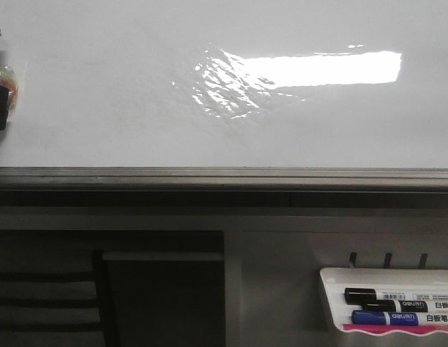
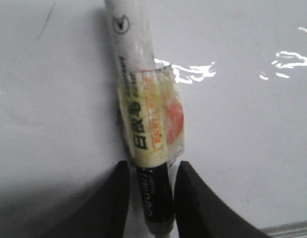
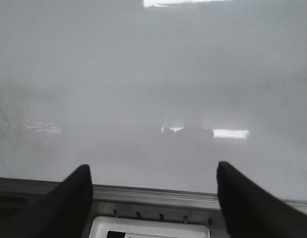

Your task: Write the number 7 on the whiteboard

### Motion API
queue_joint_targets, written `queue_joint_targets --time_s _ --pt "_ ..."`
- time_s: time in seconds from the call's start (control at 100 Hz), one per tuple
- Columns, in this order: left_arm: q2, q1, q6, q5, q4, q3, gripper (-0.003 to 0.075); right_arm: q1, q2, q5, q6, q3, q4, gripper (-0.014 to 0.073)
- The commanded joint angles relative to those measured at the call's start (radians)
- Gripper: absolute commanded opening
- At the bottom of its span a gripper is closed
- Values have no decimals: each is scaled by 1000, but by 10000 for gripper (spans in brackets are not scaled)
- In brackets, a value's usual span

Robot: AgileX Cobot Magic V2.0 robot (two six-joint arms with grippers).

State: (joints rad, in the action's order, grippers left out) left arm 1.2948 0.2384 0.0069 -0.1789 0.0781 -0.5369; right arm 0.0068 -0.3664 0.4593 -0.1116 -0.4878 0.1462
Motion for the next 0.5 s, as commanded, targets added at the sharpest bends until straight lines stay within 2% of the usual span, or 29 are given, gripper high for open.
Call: queue_joint_targets --time_s 0.0,0.34,0.44,0.49 --pt "-18 8 -7 -74 9 -33 110 -7 -16 -74 0 -32 7 475" --pt "-18 8 -7 -58 9 -33 1 -7 -16 -66 0 -32 7 475" --pt "-18 8 -7 28 -44 -51 -20 -7 -18 -38 7 -36 7 474" --pt "-18 8 -7 131 -73 -79 -20 -7 -32 4 8 -56 7 467"
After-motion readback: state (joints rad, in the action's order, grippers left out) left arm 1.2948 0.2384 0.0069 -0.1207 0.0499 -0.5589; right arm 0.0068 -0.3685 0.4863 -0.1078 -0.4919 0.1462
